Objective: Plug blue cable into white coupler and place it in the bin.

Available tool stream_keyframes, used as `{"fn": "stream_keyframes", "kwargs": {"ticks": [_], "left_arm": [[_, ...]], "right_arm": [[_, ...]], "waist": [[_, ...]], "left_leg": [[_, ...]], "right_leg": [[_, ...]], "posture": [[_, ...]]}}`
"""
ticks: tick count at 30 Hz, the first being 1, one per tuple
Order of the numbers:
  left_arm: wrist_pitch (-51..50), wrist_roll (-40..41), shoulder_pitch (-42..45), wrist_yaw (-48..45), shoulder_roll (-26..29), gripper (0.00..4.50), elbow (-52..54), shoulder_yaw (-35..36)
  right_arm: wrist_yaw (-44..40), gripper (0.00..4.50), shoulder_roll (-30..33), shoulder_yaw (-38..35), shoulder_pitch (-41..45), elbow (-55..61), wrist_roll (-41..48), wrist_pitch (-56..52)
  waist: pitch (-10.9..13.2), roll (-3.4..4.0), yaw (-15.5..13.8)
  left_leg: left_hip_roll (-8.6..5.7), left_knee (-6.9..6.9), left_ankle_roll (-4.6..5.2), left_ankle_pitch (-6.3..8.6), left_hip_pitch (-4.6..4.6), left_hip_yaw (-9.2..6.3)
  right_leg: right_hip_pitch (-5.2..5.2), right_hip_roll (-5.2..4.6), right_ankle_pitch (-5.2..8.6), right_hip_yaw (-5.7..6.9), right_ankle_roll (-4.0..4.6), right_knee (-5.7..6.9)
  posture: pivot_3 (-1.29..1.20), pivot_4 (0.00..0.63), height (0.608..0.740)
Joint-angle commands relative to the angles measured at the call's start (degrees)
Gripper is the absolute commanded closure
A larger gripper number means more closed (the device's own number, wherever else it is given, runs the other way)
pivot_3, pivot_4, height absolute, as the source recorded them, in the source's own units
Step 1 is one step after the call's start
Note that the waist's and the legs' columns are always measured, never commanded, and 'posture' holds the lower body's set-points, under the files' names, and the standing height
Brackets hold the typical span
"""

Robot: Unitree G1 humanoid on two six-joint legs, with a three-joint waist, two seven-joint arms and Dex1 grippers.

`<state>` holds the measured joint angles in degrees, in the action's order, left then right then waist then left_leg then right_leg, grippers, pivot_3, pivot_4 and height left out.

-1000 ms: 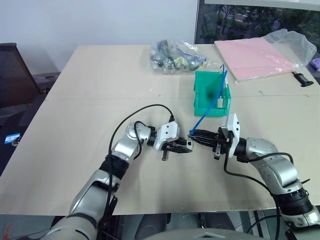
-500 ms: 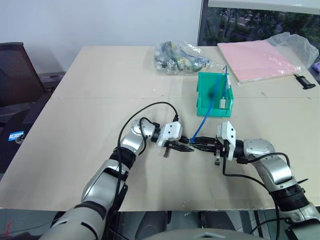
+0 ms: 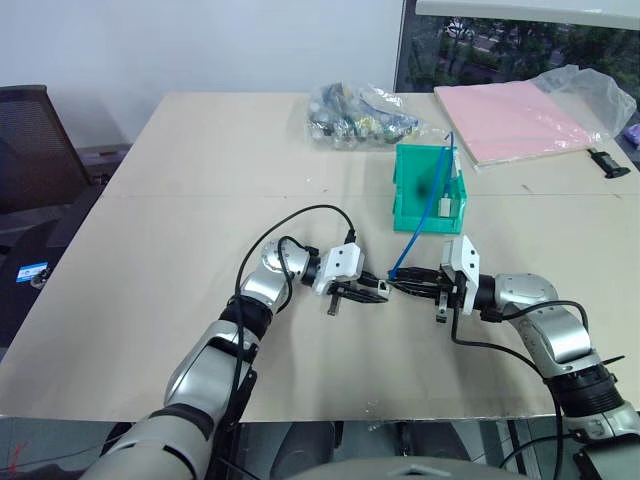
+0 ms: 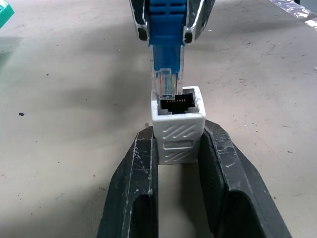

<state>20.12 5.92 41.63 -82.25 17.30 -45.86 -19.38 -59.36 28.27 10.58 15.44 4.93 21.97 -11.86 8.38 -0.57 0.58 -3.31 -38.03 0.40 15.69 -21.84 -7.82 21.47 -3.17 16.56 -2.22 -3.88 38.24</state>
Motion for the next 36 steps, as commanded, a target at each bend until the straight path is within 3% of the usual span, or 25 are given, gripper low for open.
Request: {"fn": "stream_keyframes", "kwargs": {"ticks": [1,36], "left_arm": [[-1.99,-2.87,-1.18,0.84,-0.43,3.98,-2.47,-0.96],[-3.65,-2.86,-1.40,0.32,-0.71,3.98,-1.97,0.19]], "right_arm": [[0.00,4.47,0.00,0.13,-0.37,2.03,-0.33,-0.23],[1.72,4.47,-0.22,4.34,-1.05,-2.38,-7.29,1.31]], "waist": [[0.00,0.00,-0.02],[-0.12,0.00,0.06]], "left_leg": [[0.00,-0.01,0.00,0.00,0.00,0.00],[-0.03,-0.20,0.02,0.02,0.07,0.01]], "right_leg": [[0.00,0.00,0.00,0.00,0.00,0.01],[0.00,0.00,0.00,-0.04,0.00,0.29]], "posture": [[0.00,0.150,0.740],[0.00,0.150,0.740]]}}
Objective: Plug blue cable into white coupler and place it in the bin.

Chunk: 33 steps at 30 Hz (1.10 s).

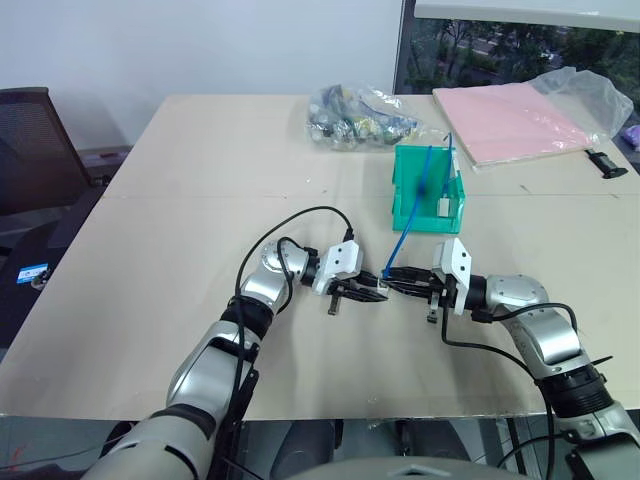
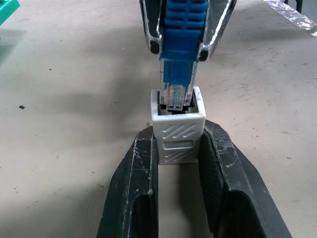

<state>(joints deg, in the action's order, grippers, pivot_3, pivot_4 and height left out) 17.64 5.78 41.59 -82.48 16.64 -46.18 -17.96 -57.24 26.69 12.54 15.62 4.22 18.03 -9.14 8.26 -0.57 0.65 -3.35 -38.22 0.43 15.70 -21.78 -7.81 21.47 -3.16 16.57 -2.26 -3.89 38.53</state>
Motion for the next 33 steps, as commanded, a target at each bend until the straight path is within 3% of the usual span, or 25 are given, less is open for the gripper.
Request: {"fn": "stream_keyframes", "kwargs": {"ticks": [1,13,17,27,33], "left_arm": [[-1.21,-2.71,-1.36,0.59,-0.06,3.98,-1.65,-1.21],[-1.29,-2.89,-1.28,0.68,0.04,3.98,-1.55,-1.12],[-1.37,-3.09,-1.20,0.71,0.02,3.98,-1.55,-0.95],[-1.36,-3.08,-1.15,0.70,-0.28,3.98,-1.77,-0.69],[-1.38,-3.01,-1.09,0.62,-0.40,3.98,-1.86,-0.51]], "right_arm": [[-0.10,4.47,1.46,2.82,-1.34,-1.96,-3.96,-1.55],[4.91,4.47,1.85,7.11,-3.01,-7.98,-8.94,-8.85],[6.17,4.47,1.60,5.79,-3.54,-8.41,-7.79,-8.92],[5.23,4.47,-0.65,0.18,-6.28,-4.95,-0.20,-4.95],[5.58,4.47,-1.15,0.20,-8.16,-5.63,-0.40,-3.89]], "waist": [[-0.02,0.00,0.00],[-0.91,0.00,0.12],[-1.00,-0.01,0.18],[-1.17,-0.03,0.03],[-1.16,-0.02,0.02]], "left_leg": [[0.00,0.00,0.00,0.00,0.00,0.00],[0.00,0.03,0.02,0.01,0.32,-0.01],[0.00,0.56,0.04,0.03,1.25,-0.03],[0.00,0.79,0.03,0.03,1.21,-0.13],[0.00,0.82,0.03,0.03,1.20,-0.14]], "right_leg": [[0.00,0.00,0.00,0.00,0.00,0.00],[-0.30,0.03,0.02,-0.01,-0.01,-0.01],[-1.19,0.03,0.10,-0.03,-0.13,-0.48],[-1.17,0.01,0.06,0.01,-0.05,-0.62],[-1.16,0.01,0.06,0.01,-0.06,-0.64]], "posture": [[0.00,0.150,0.740],[0.00,0.150,0.740],[0.00,0.150,0.740],[0.00,0.150,0.740],[0.00,0.150,0.740]]}}
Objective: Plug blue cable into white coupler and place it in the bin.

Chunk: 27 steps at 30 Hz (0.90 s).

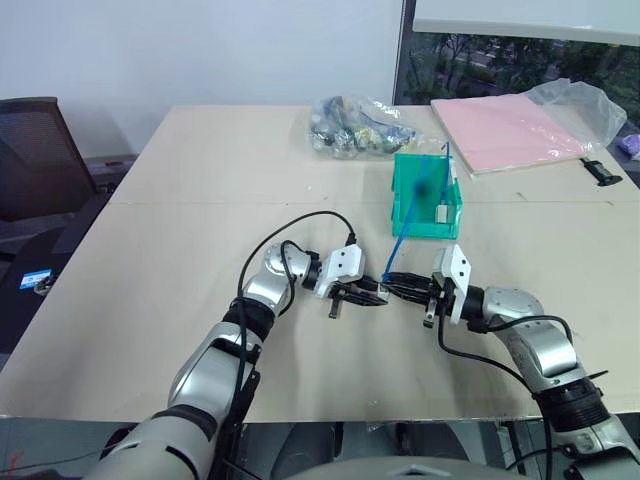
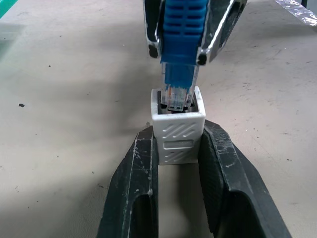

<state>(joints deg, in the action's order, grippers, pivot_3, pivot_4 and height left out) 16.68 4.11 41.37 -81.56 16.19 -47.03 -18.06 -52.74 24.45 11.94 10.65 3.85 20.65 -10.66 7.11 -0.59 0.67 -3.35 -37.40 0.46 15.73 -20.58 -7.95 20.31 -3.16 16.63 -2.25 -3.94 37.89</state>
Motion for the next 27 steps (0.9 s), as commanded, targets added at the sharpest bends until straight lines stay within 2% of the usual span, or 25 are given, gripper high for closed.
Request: {"fn": "stream_keyframes", "kwargs": {"ticks": [1,17,27], "left_arm": [[-0.41,-1.35,-0.85,-0.30,0.06,3.98,-1.03,-0.40],[-0.22,-1.46,-0.62,-0.82,-0.10,3.98,-1.24,-0.53],[0.11,-1.70,-0.22,-0.77,-0.34,3.98,-1.74,-0.55]], "right_arm": [[1.06,4.47,1.21,0.83,-3.27,-5.46,-3.20,-2.23],[-1.28,4.47,4.85,3.89,-3.21,-13.97,-10.12,9.55],[-1.64,4.47,5.23,4.56,-0.08,-9.56,-8.06,5.27]], "waist": [[0.00,0.00,0.00],[-0.01,0.00,0.08],[0.00,0.00,0.12]], "left_leg": [[0.00,0.00,0.00,0.00,0.00,0.00],[-0.01,0.03,0.00,0.00,0.04,0.00],[0.00,0.05,0.00,0.00,0.04,0.00]], "right_leg": [[0.00,0.00,0.00,0.00,0.00,0.00],[-0.01,0.01,0.02,-0.01,-0.03,-0.01],[-0.01,0.01,0.02,-0.02,-0.02,-0.01]], "posture": [[0.00,0.150,0.740],[0.00,0.150,0.740],[0.00,0.150,0.740]]}}
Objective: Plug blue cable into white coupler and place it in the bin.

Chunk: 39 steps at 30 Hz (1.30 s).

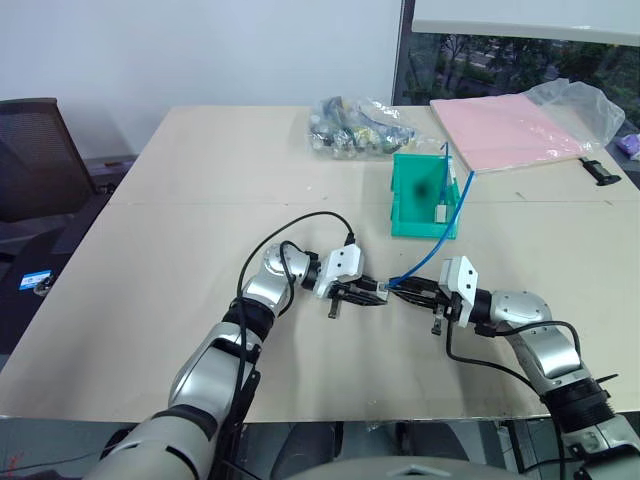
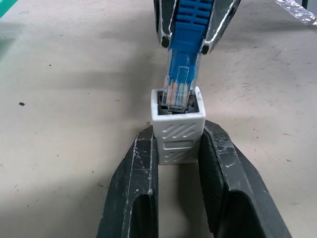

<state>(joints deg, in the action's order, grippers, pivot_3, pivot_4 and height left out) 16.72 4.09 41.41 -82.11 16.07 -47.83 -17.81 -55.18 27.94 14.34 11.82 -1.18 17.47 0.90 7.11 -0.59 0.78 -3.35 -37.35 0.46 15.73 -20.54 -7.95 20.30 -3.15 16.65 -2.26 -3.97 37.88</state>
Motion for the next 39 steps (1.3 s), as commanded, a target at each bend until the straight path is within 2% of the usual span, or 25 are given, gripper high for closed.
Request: {"fn": "stream_keyframes", "kwargs": {"ticks": [1,5,12,18,25,29,39], "left_arm": [[0.08,-1.70,-0.25,-0.22,-0.27,3.98,-0.97,-0.77],[0.09,-1.86,-0.28,-0.17,-0.37,3.98,-1.03,-0.62],[0.08,-1.94,-0.49,0.04,-0.22,3.98,-0.97,-0.41],[-0.01,-1.85,-0.12,0.85,-0.49,3.98,-1.35,0.18],[0.06,-1.99,-0.40,0.74,-0.33,3.98,-1.15,0.29],[-0.04,-1.98,-0.67,0.59,-0.17,3.98,-0.77,0.24],[-0.19,-2.20,-0.88,0.42,0.15,3.98,-0.52,0.54]], "right_arm": [[0.90,4.47,1.54,2.33,-0.78,-4.04,-4.76,-6.89],[0.73,4.47,1.78,3.79,1.01,-2.12,-5.53,-9.43],[-0.48,4.47,5.93,6.57,3.90,3.44,-8.86,-15.06],[-0.07,4.47,6.03,7.93,6.15,7.28,-8.73,-22.33],[2.06,4.47,4.20,8.23,5.41,5.36,-8.81,-26.49],[2.35,4.47,4.41,9.50,3.67,1.60,-10.87,-24.76],[3.49,4.47,1.11,7.17,3.71,-0.25,-8.95,-23.32]], "waist": [[0.00,0.00,0.02],[0.02,0.00,0.06],[0.05,0.05,0.06],[0.09,0.06,-0.19],[0.09,0.04,-0.07],[0.05,0.02,0.01],[-0.17,-0.08,0.13]], "left_leg": [[0.00,0.00,0.00,0.00,0.00,-0.01],[0.01,0.02,0.00,0.00,0.00,-0.02],[0.01,0.04,0.00,0.00,-0.02,-0.05],[0.00,0.06,-0.01,0.00,-0.14,-0.09],[-0.01,0.10,-0.01,0.00,-0.16,-0.12],[-0.01,0.13,-0.01,0.00,-0.10,-0.13],[0.01,0.17,-0.01,0.00,0.02,-0.18]], "right_leg": [[0.00,0.00,0.00,0.01,0.00,0.00],[0.01,0.00,0.00,0.00,0.00,0.00],[0.01,0.00,0.08,0.03,-0.13,-0.03],[0.08,-0.04,0.04,0.07,-0.05,-0.07],[0.08,-0.05,0.02,0.11,-0.03,-0.16],[0.08,-0.05,0.06,0.09,-0.09,-0.15],[0.06,0.01,0.13,0.02,-0.22,-0.15]], "posture": [[0.00,0.150,0.740],[0.00,0.150,0.740],[0.00,0.150,0.740],[0.00,0.150,0.740],[0.00,0.150,0.740],[0.00,0.150,0.740],[0.00,0.150,0.740]]}}
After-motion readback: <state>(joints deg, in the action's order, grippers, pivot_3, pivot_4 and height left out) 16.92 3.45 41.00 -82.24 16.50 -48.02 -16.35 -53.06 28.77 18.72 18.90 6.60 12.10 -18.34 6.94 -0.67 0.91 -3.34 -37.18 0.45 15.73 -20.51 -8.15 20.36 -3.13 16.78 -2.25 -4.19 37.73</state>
